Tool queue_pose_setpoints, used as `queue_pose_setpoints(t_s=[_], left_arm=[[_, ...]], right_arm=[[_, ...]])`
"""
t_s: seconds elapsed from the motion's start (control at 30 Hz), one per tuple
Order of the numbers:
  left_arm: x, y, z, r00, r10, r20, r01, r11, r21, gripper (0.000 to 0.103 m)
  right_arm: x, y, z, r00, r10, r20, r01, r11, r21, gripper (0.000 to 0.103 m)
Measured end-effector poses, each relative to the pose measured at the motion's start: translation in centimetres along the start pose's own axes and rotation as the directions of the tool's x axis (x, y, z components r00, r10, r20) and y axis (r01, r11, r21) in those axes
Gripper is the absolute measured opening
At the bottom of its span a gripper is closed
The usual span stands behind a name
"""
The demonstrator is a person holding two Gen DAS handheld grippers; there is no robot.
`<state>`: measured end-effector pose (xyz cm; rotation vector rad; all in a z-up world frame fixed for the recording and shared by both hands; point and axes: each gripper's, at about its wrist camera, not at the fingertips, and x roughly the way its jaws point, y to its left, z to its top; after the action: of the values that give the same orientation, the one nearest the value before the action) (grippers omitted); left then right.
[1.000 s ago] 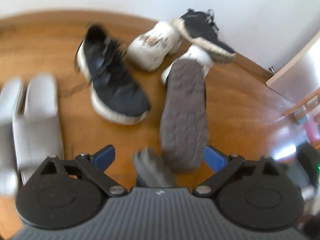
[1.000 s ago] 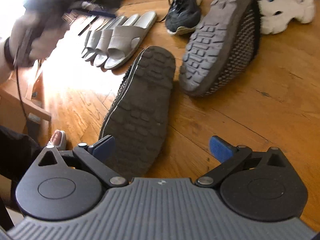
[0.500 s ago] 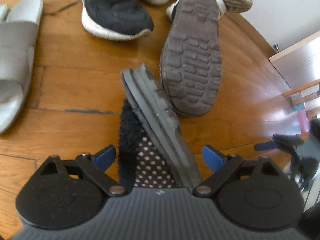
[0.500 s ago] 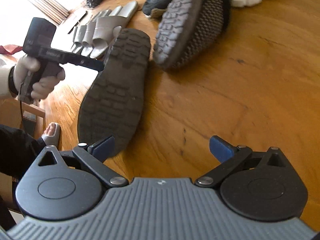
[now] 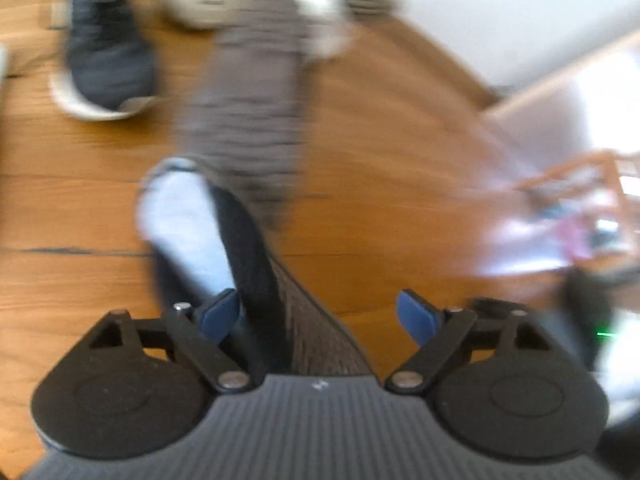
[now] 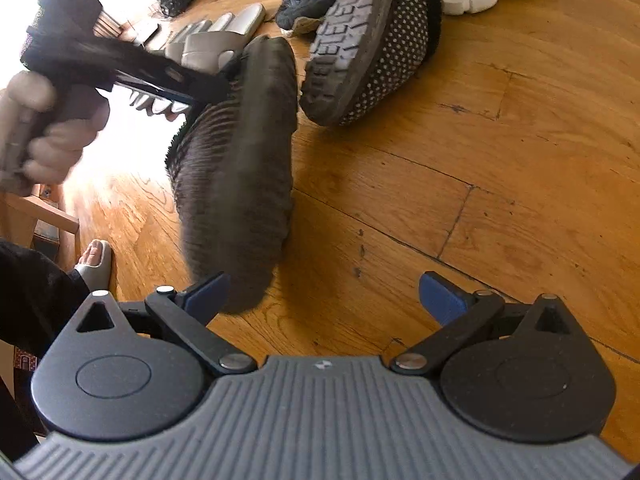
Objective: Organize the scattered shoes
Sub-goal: 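Lift the polka-dot slipper with the left tool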
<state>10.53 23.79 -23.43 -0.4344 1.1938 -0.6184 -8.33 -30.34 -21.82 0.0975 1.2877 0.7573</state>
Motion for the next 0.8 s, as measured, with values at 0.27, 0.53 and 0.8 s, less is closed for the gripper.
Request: queue_pose_setpoints(t_s=[0.27, 0.53, 0.8], left_arm=[[-1.5, 2.5, 2.4, 0.980, 0.156, 0.123, -0.166, 0.983, 0.074, 0.089], [2.1, -0.9, 7.3, 0.931, 0.288, 0.222, -0.337, 0.914, 0.225, 0.092], [9.8, -2.0, 10.3, 0.838, 0.512, 0.190, -0.544, 0.808, 0.226, 0.092]], right_arm=[[-0.1, 0.0, 0.2, 1.000, -0.012, 0.012, 0.012, 1.000, -0.013, 0.102], [0.1, 0.7, 0.4, 1.000, 0.000, 0.005, 0.000, 0.998, -0.060, 0.102], [0.3, 2.2, 0.9, 0.999, 0.037, 0.006, -0.036, 0.997, -0.075, 0.102]])
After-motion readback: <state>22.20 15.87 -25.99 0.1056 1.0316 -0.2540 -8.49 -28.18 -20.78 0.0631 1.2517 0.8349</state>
